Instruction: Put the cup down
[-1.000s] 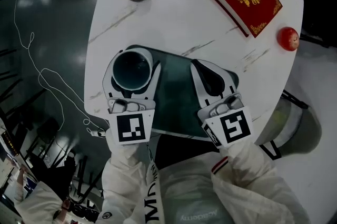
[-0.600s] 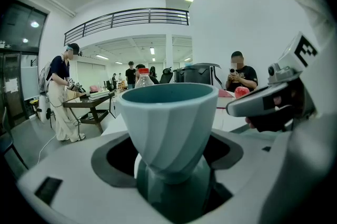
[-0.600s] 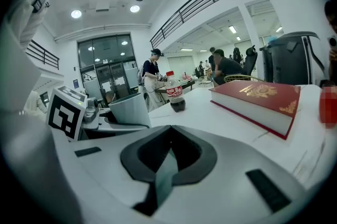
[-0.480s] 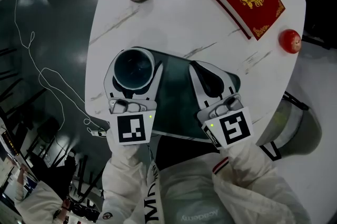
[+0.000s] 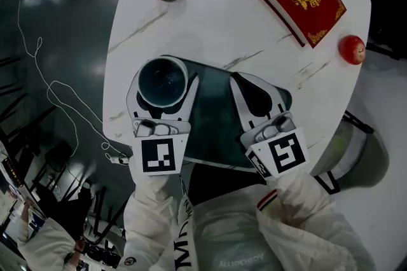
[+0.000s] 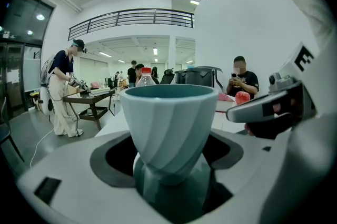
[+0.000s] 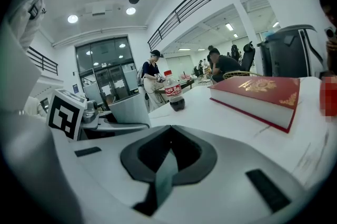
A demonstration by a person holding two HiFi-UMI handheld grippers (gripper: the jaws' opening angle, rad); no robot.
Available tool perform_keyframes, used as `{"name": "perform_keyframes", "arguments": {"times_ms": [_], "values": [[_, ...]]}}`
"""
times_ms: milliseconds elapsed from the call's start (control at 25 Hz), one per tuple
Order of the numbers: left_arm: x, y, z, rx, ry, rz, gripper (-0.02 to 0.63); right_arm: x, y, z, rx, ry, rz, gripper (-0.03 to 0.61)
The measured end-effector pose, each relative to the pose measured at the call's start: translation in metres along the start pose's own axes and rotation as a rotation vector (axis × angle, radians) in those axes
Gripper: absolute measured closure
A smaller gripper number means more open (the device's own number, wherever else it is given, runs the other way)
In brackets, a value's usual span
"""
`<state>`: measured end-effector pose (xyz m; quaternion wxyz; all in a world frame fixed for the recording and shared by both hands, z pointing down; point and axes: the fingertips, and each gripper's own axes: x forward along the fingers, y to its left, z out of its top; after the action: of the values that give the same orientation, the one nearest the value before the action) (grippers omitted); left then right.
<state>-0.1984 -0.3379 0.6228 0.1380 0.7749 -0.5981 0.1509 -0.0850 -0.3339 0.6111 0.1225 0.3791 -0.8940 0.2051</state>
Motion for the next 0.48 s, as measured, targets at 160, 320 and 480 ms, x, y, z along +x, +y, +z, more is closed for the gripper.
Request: {"name": "perform_keyframes", "arguments": {"times_ms": [160,320,480], "values": [[0.002,-0.0018,-0.0017,0.025,0.011,0.007,0.238,0.0001,0.0016,-0.0005,0.001,0.0,0.007,0.573],[0.0024,0.0,-0.002,0.033,0.018,0.022,0.238,-0.0009,0.0001,0.0022,-0.001,-0.005,0.006,0.574],[0.0033,0.0015,-0.0044,0.025,0.034,0.036,0.236,-0.0037,-0.0044,0.0003,0.014,-0.003,-0.005,0.573]]}}
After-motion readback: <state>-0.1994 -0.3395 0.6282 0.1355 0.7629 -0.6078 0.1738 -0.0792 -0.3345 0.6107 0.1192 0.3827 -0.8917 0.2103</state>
